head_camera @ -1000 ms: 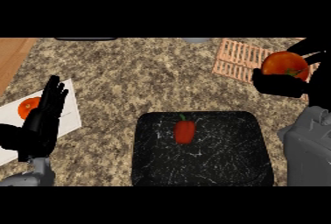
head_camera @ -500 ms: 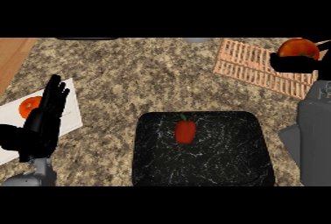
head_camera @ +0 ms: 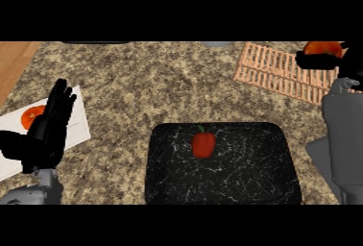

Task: Pick the tomato from the tray and place it in the tiered shelf

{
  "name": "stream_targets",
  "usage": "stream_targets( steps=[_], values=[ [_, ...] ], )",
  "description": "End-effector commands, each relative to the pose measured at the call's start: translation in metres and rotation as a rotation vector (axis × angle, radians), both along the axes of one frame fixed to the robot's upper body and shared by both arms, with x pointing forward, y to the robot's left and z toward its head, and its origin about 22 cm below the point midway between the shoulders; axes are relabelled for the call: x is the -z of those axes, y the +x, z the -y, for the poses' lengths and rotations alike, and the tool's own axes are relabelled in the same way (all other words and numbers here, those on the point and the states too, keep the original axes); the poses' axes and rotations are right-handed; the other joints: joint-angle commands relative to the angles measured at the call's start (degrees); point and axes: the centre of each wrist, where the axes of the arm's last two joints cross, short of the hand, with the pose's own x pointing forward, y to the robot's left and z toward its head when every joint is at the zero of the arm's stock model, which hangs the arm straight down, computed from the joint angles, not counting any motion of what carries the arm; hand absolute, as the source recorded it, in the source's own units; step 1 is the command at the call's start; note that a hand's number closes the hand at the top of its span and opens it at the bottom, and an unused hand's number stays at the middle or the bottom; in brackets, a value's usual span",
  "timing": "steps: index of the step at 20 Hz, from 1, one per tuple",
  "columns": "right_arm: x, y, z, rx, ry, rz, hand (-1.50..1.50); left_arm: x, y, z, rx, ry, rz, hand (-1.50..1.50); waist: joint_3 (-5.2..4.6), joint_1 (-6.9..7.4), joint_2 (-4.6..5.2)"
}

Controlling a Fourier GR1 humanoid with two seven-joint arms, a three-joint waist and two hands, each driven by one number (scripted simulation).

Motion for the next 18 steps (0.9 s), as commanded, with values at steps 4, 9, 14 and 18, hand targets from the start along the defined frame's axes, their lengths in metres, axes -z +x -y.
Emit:
stream_targets(
  steps=[4, 9, 14, 18],
  values=[
    [0.012, 0.019, 0.029, 0.065, 0.116, 0.101, 1.5, 0.008, 0.001, 0.007, 0.009, 0.0, 0.011, 0.0, 0.03, 0.32, 0.2],
    [0.028, 0.033, 0.029, 0.005, 0.166, 0.005, -1.5, 0.015, -0.016, -0.011, -0.008, -0.003, -0.003, 0.0, 0.0, 0.31, 0.02],
    [0.023, 0.038, 0.029, -0.058, 0.199, 0.057, -1.5, 0.004, -0.007, 0.002, 0.03, -0.019, -0.024, 0.0, 0.0, 0.05, -0.08],
    [0.003, 0.04, 0.048, -0.096, 0.206, 0.151, -1.5, -0.007, -0.002, 0.001, -0.012, -0.01, 0.004, 0.0, 0.02, 0.06, -0.06]
  ],
)
